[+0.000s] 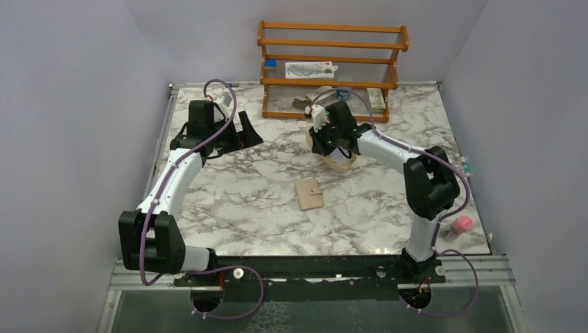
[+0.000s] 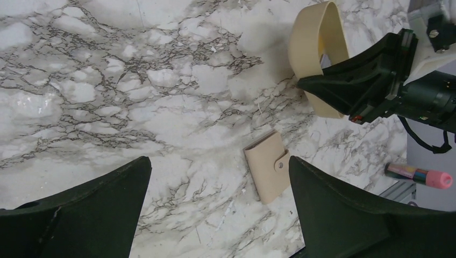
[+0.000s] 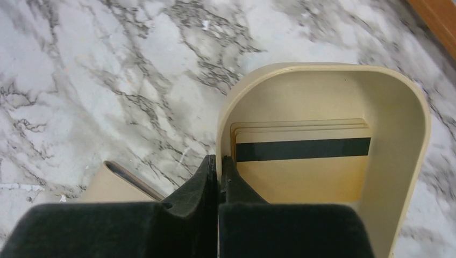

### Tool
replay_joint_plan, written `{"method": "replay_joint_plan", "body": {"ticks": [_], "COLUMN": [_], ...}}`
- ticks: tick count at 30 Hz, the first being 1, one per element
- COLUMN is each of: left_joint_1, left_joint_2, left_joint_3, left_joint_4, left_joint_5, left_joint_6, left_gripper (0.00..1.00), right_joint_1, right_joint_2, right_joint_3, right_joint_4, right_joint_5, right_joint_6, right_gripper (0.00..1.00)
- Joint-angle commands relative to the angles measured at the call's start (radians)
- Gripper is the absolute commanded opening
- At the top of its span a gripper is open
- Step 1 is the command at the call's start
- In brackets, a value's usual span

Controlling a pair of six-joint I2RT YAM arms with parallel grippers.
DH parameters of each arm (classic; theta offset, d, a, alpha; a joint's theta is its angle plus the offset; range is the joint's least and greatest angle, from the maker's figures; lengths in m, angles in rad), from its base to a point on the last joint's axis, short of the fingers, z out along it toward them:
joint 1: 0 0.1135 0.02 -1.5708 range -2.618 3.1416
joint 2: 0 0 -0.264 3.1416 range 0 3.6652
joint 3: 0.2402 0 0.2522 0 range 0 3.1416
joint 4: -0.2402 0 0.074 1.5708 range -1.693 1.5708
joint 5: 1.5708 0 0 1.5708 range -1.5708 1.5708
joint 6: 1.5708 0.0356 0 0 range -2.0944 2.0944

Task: Take the credit cards out of the card holder

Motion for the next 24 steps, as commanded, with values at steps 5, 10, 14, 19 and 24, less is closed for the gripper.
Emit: {"method": "replay_joint_plan", "body": {"ticks": [5, 10, 14, 19, 24], "left_joint_1": [0.028, 0.037, 0.042, 0.047, 0.047], "left_joint_2": [-0.026, -0.028, -0.035, -0.031, -0.022], "left_joint_3": [0.019, 0.008, -0.004, -0.012, -0.014], "left_joint_4": [-0.018, -0.016, -0.013, -0.01, 0.002], "left_joint_5": [0.041, 0.041, 0.039, 0.041, 0.053], "left_joint_6": [0.027, 0.029, 0.029, 0.035, 0.029], "left_gripper": [0.99, 0.99, 0.99, 0.99, 0.99], "right_joint_1": [0.09, 0.107, 0.111, 0.115, 0.117], "right_joint_2": [0.176, 0.265, 0.303, 0.289, 0.227], "right_joint_3": [0.211, 0.309, 0.34, 0.356, 0.389], "right_joint_4": [-0.167, -0.231, -0.248, -0.265, -0.27], "right_joint_5": [-0.117, -0.095, -0.08, -0.068, -0.069], "right_joint_6": [-0.274, -0.33, -0.347, -0.338, -0.33], "right_gripper": [0.01, 0.01, 0.01, 0.27, 0.45]}}
